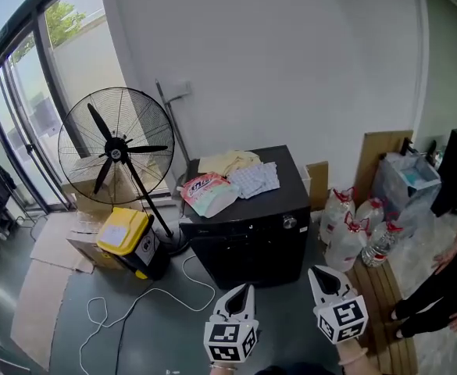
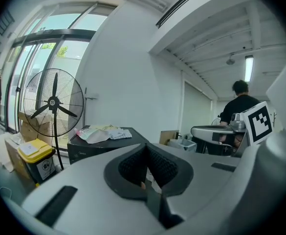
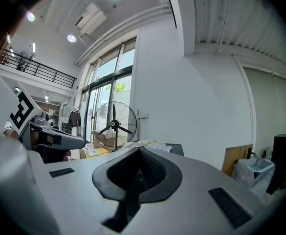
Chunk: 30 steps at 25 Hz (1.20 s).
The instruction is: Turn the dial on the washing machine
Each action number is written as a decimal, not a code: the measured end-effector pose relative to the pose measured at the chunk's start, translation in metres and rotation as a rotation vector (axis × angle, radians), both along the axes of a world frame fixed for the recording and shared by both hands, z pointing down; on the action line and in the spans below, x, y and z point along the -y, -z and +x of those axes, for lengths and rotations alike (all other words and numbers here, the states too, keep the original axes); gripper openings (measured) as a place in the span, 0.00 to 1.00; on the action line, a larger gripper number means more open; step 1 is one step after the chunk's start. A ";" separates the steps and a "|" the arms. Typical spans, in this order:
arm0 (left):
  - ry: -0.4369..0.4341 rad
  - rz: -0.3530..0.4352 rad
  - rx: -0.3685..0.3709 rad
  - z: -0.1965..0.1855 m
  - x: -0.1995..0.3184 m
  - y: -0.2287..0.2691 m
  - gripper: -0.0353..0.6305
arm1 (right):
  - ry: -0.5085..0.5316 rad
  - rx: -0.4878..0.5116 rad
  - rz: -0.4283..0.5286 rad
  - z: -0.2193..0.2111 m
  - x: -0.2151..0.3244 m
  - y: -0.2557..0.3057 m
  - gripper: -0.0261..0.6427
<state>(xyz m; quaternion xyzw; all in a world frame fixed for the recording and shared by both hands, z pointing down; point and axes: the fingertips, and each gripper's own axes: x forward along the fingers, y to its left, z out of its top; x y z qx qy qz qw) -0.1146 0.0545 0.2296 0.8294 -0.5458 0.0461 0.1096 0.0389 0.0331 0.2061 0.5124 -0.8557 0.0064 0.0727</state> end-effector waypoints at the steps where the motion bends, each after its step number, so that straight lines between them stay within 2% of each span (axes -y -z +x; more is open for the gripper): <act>1: 0.002 0.002 0.002 0.002 -0.001 0.001 0.08 | 0.003 0.000 0.002 0.001 0.000 0.001 0.08; 19: 0.055 0.010 0.024 0.042 -0.020 0.027 0.08 | 0.078 -0.028 0.020 0.034 -0.013 0.028 0.08; 30: 0.116 0.013 0.032 0.043 -0.039 0.028 0.08 | 0.095 -0.026 0.017 0.046 -0.028 0.028 0.08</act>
